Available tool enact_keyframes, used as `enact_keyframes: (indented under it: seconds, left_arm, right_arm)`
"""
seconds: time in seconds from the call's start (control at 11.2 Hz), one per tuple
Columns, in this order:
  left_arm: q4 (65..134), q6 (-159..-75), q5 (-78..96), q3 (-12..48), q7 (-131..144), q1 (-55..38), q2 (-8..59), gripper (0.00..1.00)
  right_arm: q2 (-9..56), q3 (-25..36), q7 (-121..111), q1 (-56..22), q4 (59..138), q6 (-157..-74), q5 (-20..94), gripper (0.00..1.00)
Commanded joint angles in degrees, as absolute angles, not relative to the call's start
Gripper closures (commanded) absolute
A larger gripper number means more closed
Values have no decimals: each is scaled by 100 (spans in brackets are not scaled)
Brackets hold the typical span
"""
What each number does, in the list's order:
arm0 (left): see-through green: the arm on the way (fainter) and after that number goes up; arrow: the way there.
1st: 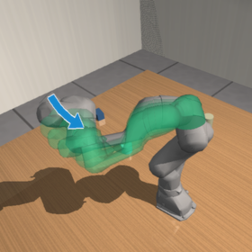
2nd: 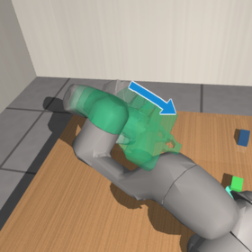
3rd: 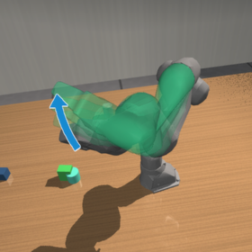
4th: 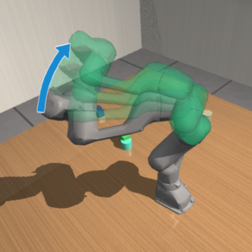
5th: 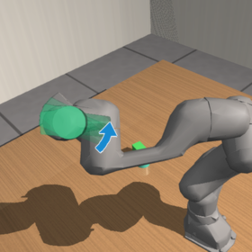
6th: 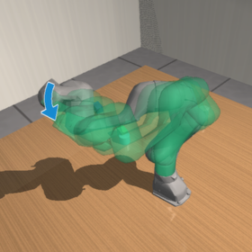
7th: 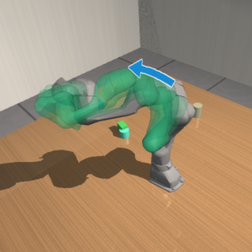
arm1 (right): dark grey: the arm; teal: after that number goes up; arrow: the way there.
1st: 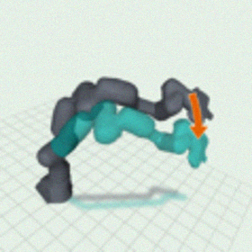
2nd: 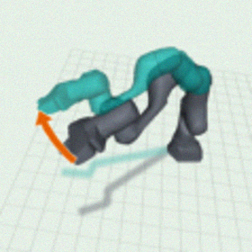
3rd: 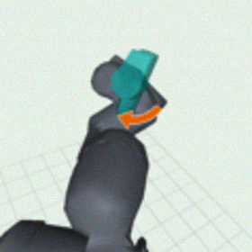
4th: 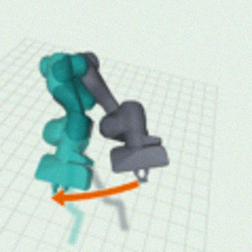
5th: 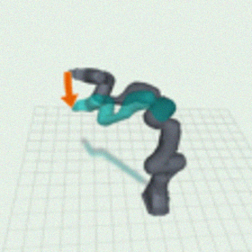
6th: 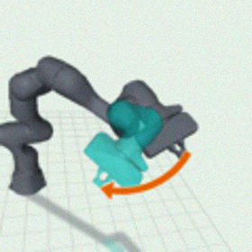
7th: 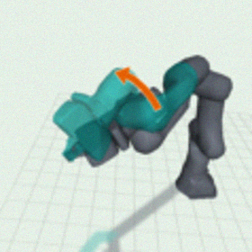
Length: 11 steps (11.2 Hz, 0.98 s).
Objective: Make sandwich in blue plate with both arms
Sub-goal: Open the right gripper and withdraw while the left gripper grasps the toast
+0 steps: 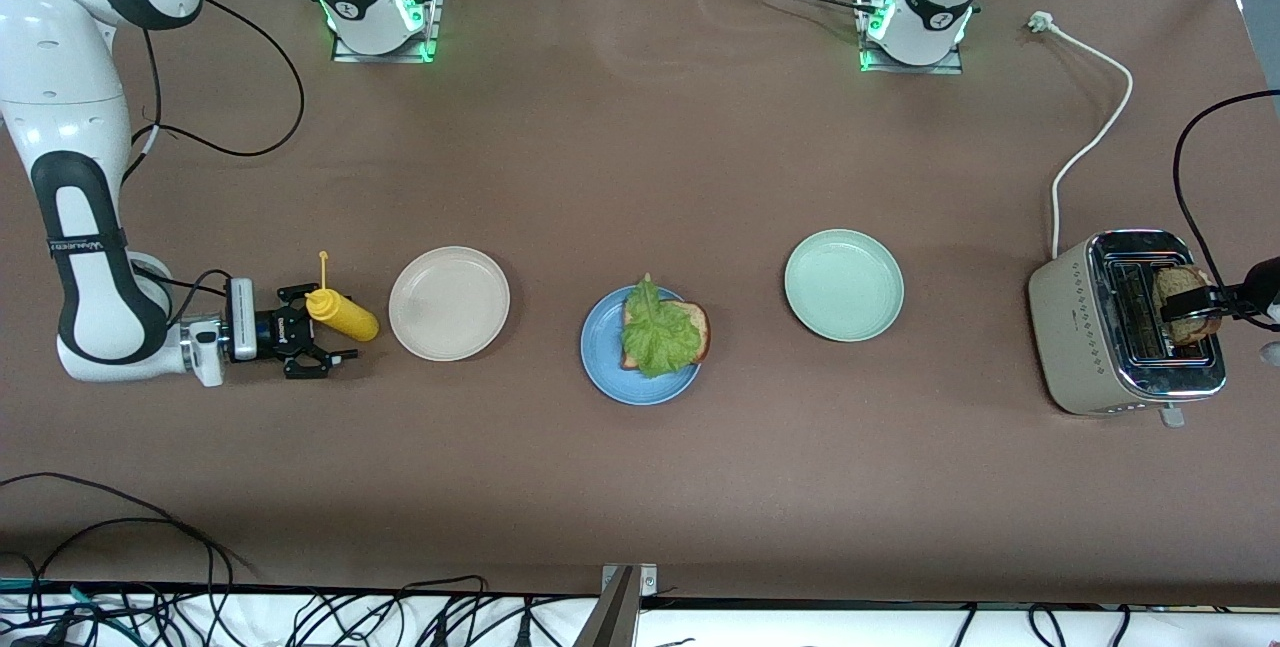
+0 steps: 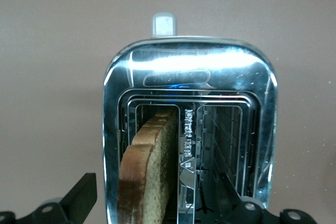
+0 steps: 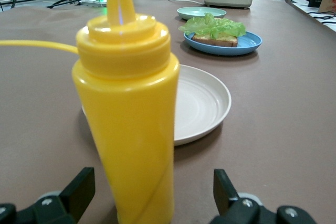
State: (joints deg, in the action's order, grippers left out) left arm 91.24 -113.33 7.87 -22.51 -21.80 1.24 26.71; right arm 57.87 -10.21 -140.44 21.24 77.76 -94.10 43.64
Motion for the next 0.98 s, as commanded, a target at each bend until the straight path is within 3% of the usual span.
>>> enact_keyframes:
  seconds: [0.0, 0.45, 0.54, 0.63, 0.9]
  left_arm:
    - [9088, -11268, 624, -2347, -2320, 62, 2725, 0]
    - [9088, -11057, 624, -2399, -2469, 70, 2698, 0]
    - [9088, -10952, 624, -2399, -2487, 70, 2681, 4]
    - [9079, -10777, 624, -2408, -2487, 70, 2672, 18]
    - [9053, -10600, 624, -2452, -2461, 62, 2672, 86]
  right_arm:
    - [5775, -1072, -14054, 2276, 7594, -9404, 4264, 0]
    - [5187, -809, -13818, 2294, 7602, -9624, 3421, 0]
    - [4994, -800, -13564, 2294, 7611, -9641, 3219, 0]
    - [4801, -809, -13126, 2294, 7620, -9650, 2982, 0]
    - [4203, -1001, -11476, 2276, 7664, -9650, 2200, 0]
